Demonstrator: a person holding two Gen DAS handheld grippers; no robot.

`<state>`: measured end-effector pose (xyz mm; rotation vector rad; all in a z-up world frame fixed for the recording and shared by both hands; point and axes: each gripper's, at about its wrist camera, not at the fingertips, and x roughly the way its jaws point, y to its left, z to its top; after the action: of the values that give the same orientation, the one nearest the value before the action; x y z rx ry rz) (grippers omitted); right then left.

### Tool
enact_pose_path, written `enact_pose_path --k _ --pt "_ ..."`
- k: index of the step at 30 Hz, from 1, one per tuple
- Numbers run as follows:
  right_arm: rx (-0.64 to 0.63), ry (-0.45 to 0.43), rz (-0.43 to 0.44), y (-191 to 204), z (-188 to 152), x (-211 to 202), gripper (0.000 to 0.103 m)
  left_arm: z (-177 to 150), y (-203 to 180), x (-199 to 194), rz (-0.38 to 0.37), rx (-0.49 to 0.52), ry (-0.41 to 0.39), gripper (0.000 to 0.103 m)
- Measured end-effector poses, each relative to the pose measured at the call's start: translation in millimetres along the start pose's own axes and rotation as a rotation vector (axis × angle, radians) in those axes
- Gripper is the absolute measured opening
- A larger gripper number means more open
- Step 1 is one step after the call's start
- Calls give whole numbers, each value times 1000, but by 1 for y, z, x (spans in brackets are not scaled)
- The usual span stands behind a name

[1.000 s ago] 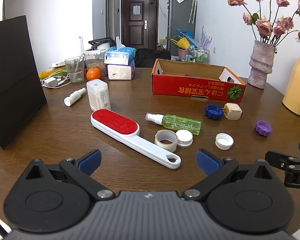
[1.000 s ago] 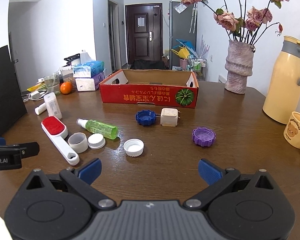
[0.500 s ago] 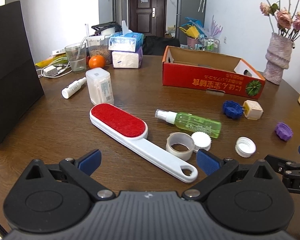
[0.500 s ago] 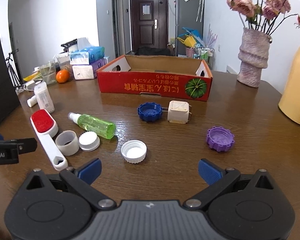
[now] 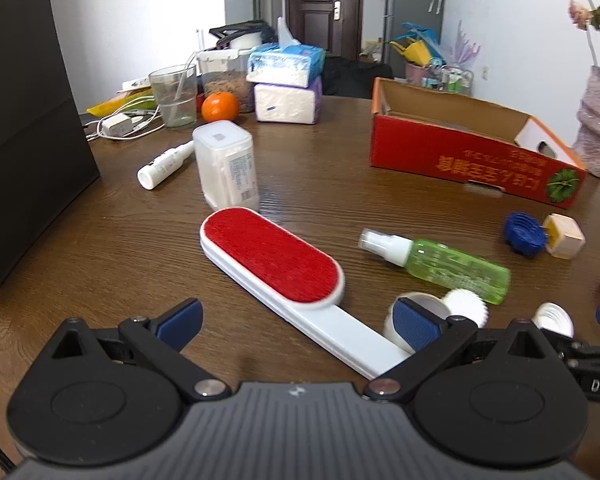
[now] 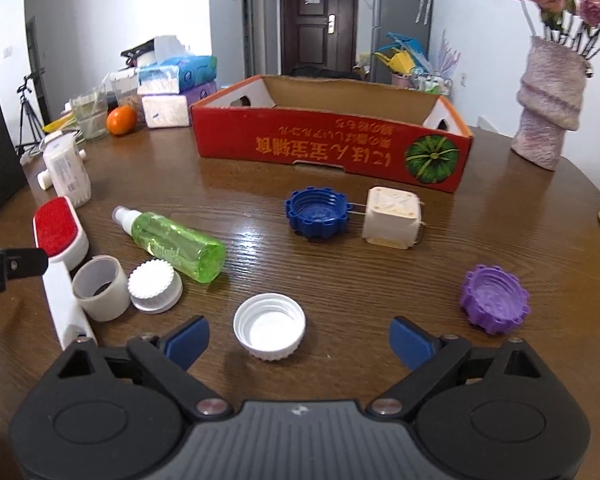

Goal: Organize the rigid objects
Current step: 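Grasp the white bottle cap with the right tool while the left tool approaches the lint brush, then grasp the red-and-white lint brush handle with the left tool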

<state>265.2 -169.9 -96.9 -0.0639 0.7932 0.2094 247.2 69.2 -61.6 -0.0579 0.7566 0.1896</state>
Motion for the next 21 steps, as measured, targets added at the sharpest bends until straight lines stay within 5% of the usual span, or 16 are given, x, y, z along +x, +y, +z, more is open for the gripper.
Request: enact_pose_path --k 3,11,21 --pt "-22 14 18 4 2 11 93 6 5 11 23 -19 13 103" --pt "-11 -26 47 -4 3 18 40 18 7 30 68 -58 30 103" --pt "54 -81 32 -18 2 20 40 28 5 60 159 -167 53 103"
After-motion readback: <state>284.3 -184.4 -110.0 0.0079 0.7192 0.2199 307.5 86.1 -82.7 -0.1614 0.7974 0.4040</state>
